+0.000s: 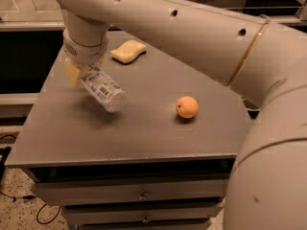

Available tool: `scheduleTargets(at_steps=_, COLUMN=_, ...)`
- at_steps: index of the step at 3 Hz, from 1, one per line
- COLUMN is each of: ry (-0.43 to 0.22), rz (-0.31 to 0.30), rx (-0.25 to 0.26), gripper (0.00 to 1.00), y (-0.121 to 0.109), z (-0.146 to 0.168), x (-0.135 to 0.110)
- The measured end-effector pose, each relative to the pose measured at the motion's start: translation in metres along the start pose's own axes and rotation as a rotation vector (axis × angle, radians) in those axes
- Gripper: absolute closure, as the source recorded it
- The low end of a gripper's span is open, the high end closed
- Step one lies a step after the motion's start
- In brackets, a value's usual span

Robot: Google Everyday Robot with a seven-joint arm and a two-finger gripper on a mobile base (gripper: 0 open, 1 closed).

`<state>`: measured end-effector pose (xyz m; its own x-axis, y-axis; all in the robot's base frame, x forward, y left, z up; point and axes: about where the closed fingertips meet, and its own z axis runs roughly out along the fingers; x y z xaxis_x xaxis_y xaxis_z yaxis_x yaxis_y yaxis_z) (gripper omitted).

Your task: Place blue plastic bottle upright

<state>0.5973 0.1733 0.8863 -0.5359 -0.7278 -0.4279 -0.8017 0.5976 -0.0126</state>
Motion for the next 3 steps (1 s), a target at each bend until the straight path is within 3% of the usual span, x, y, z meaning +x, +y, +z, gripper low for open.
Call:
scheduleTargets(at_steps=1, ry=-0.214, rz=-0.098, rx=-0.034, gripper=1.0, y=-0.017, z=-0.046, x=-0.037)
scheduleTargets(at_steps=2, ry=-0.462, rz=-0.199, rx=-0.102, gripper=1.0, y=-0.025, z=-0.084, x=-0.067)
scheduleTargets(at_steps=3, ry=-0.636, rz=-0.266, rx=-0.173, gripper=1.0, y=-0.022, z=-0.107, x=-0.079)
